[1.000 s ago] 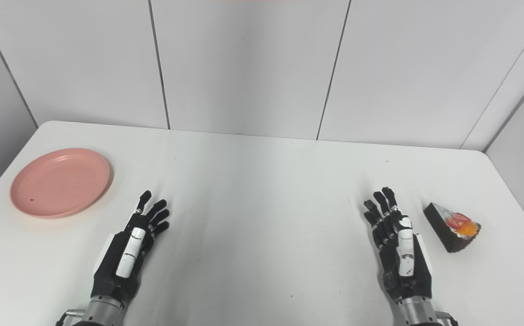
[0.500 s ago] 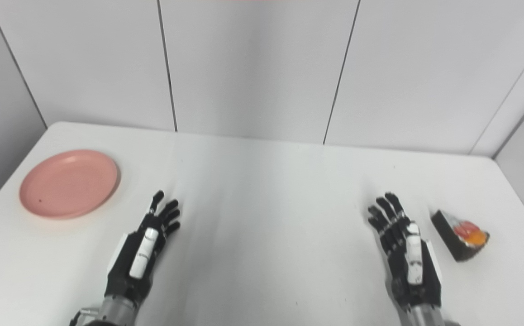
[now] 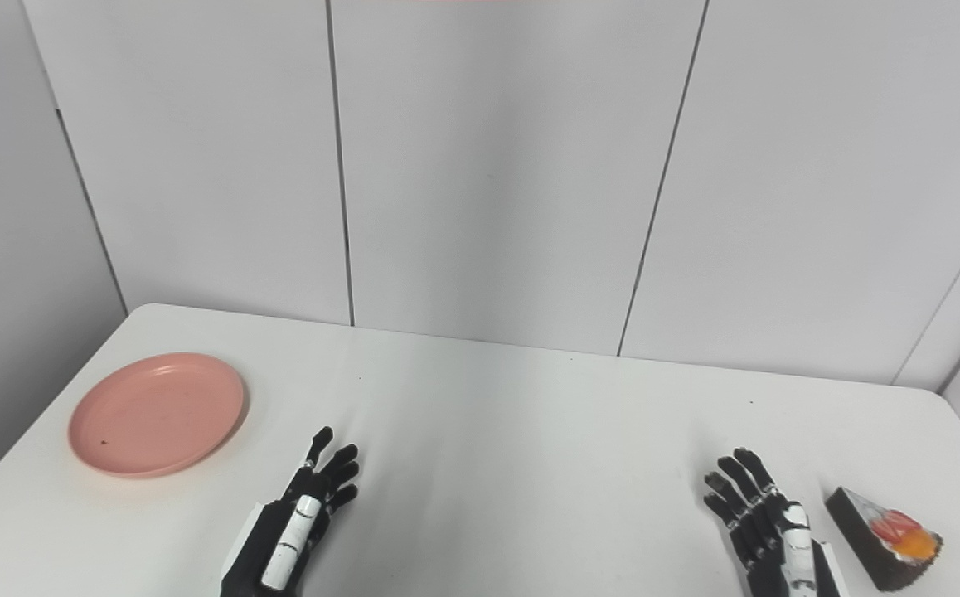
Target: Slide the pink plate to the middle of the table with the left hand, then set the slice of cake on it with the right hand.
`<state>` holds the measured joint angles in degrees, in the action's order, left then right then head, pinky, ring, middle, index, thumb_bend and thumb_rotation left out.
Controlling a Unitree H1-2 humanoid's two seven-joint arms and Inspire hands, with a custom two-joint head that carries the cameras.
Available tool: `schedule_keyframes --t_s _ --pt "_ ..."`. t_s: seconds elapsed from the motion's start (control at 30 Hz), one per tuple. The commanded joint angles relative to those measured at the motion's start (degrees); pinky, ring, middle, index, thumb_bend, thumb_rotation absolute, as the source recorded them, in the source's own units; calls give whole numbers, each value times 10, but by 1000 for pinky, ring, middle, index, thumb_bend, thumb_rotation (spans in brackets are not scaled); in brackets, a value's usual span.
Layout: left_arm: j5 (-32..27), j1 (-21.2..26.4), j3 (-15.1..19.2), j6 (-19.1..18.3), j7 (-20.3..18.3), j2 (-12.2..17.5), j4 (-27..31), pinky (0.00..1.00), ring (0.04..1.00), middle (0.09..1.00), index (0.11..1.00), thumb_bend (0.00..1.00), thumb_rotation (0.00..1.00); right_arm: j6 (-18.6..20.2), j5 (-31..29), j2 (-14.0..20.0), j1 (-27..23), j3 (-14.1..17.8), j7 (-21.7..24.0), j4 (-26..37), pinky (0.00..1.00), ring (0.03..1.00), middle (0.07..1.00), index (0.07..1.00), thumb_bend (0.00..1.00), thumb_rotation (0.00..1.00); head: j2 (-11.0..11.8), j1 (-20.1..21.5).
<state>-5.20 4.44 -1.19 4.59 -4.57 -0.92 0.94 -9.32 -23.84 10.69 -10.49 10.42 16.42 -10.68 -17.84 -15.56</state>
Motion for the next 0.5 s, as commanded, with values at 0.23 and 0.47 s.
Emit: schedule_keyframes --t_s 0.23,0.47 --pt "-5 -12 4 14 -2 4 8 910 944 939 1000 737 864 9 7 -12 33 -11 -2 11 868 852 867 859 777 911 -16 22" --pt "-11 -9 28 43 10 6 35 896 932 931 1000 761 854 71 28 -42 61 -20 -59 92 848 844 858 830 737 867 -34 44"
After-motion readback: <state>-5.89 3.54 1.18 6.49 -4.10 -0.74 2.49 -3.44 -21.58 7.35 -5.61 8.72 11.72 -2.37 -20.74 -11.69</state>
